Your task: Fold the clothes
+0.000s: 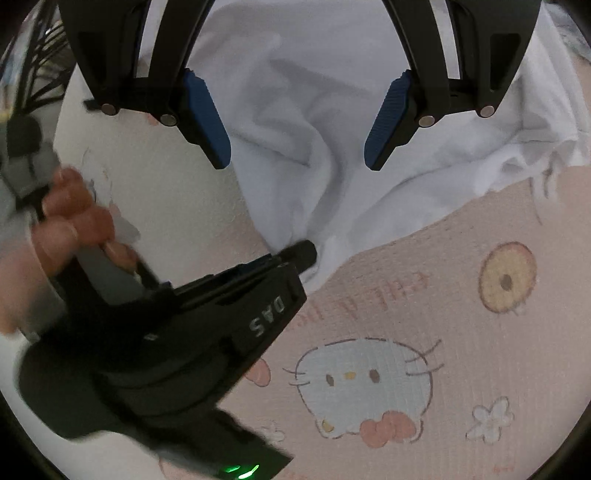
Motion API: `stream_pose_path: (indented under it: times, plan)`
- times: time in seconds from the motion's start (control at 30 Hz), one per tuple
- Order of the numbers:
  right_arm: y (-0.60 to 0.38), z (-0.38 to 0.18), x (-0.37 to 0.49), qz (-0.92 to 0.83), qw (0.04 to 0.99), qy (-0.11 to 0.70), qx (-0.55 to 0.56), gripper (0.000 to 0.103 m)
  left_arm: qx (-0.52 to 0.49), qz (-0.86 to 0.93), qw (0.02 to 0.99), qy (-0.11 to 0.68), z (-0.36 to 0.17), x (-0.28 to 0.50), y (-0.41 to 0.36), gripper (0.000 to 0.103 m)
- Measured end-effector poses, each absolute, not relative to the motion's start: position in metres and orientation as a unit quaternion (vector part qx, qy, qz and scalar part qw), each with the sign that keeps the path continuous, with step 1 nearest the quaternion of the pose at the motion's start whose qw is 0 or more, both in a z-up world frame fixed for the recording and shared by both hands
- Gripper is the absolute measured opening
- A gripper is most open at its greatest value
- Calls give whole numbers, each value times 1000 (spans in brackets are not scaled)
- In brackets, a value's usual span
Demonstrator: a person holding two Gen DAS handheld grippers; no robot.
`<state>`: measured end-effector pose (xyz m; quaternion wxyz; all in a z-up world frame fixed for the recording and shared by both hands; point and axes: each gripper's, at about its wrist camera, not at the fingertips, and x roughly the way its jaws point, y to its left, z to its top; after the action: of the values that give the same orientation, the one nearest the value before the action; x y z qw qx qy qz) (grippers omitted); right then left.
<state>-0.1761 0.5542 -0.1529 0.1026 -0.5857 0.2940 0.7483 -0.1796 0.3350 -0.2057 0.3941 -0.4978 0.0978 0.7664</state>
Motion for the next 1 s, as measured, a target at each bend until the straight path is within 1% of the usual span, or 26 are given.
stream_pose_path:
  times: [0.07,0.17,0.4,0.43,0.5,0.53,0.57,0.6,0.67,0.7,0.77,0.83,0.87,0.97,1.0]
  plan:
    - [557,-146,-174,762,94,304,-564,6,-510,758,399,75,-207,-186,340,73]
    - [564,-139,-171,774,83,319,-541,6,-519,752,401,62,-210,-193,347,73]
    - [578,-135,-161,789,84,323,-516,6,-543,741,393,28,-216,-203,356,72]
    - [581,-136,-160,789,84,330,-512,6,-544,739,398,25,-216,-203,358,70]
    - [586,-136,-157,788,85,341,-505,6,-546,731,408,27,-217,-200,364,50]
    - [588,-136,-156,788,87,343,-504,6,-546,731,408,33,-218,-199,367,45]
    - [590,-135,-155,788,88,345,-502,6,-544,731,410,39,-218,-197,370,33]
    - [592,-135,-155,788,88,347,-501,6,-541,731,413,45,-218,-196,373,24]
    - [594,-136,-155,788,78,350,-500,6,-540,729,419,48,-218,-194,378,22]
    - [594,-136,-156,789,72,348,-502,6,-541,728,420,44,-218,-195,379,18]
    - [594,-135,-155,792,67,344,-500,6,-544,726,420,33,-218,-197,379,14]
    - [592,-133,-155,794,62,336,-502,8,-546,724,421,18,-217,-199,379,12]
    - [591,-129,-154,798,67,323,-504,12,-546,724,421,10,-215,-200,378,12]
    - [590,-120,-153,803,81,298,-509,37,-542,727,422,-1,-207,-200,381,11]
    - [591,-116,-151,801,87,296,-514,38,-540,730,419,-1,-203,-200,382,11]
